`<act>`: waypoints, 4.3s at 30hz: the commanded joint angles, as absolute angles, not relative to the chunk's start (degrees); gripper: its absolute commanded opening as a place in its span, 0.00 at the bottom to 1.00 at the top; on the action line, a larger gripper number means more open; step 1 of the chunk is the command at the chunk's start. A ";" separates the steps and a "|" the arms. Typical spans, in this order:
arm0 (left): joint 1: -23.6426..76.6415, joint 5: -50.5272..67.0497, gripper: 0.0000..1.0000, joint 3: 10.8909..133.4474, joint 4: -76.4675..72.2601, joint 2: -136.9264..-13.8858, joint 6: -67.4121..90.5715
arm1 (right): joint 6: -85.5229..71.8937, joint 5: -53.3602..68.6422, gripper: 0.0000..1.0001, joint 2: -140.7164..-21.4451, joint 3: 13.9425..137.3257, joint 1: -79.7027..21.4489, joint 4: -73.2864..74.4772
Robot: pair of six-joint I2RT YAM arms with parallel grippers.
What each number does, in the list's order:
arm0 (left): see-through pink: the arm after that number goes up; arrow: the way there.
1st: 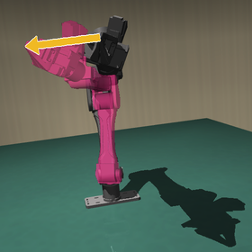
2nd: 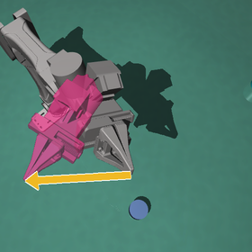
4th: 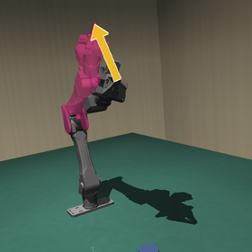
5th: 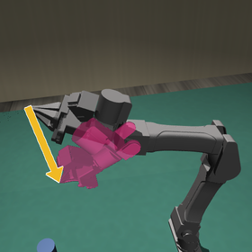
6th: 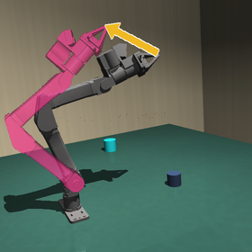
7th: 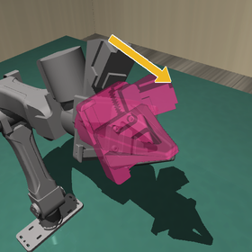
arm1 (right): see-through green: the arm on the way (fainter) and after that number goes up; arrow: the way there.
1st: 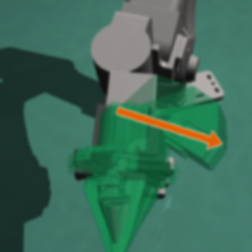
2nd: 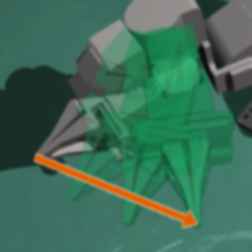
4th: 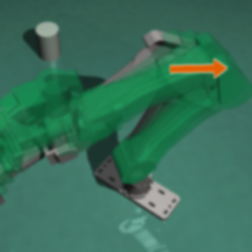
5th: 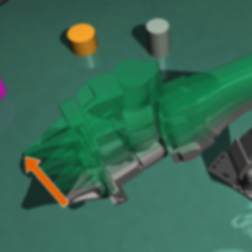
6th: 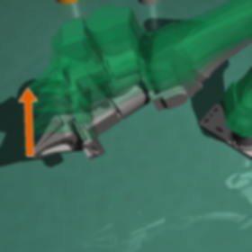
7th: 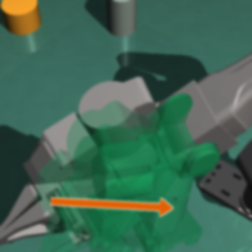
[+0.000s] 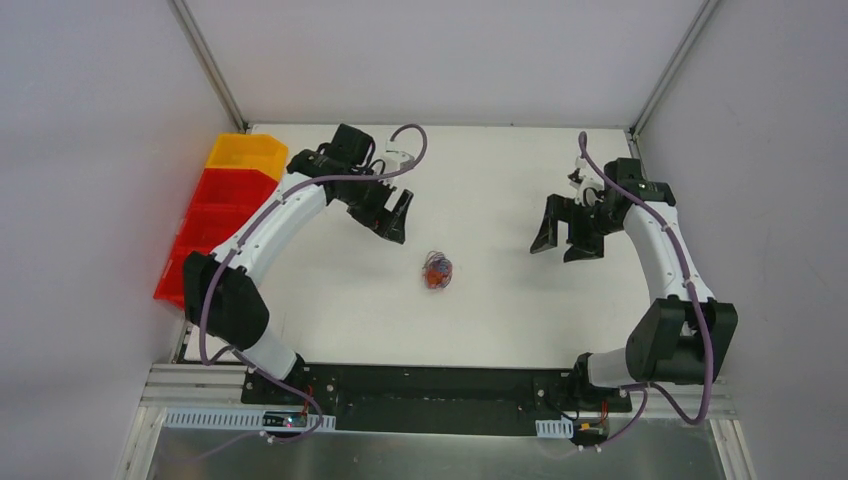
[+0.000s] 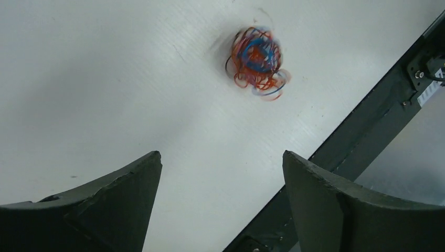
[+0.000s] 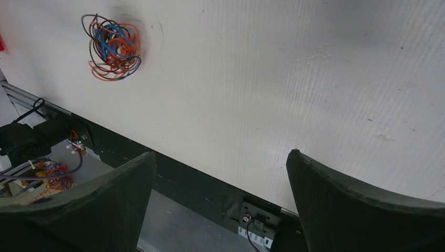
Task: Untangle the cables
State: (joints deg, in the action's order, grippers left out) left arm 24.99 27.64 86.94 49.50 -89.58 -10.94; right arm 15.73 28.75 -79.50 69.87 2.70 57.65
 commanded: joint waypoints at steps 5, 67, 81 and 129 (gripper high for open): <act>22.68 34.95 0.84 71.99 39.59 -89.04 -0.30 | 15.11 30.60 0.92 -82.84 69.74 -7.20 53.67; -0.72 49.90 0.00 71.00 40.08 -90.24 -0.49 | 21.10 30.61 0.00 -82.90 75.51 15.32 53.62; 21.51 63.14 0.00 80.94 30.86 -94.81 14.10 | -3.97 53.58 1.00 -83.69 71.93 -10.84 35.03; 7.11 57.54 0.00 70.42 25.14 -81.23 16.31 | 8.05 38.94 0.00 -80.46 71.10 -7.43 43.73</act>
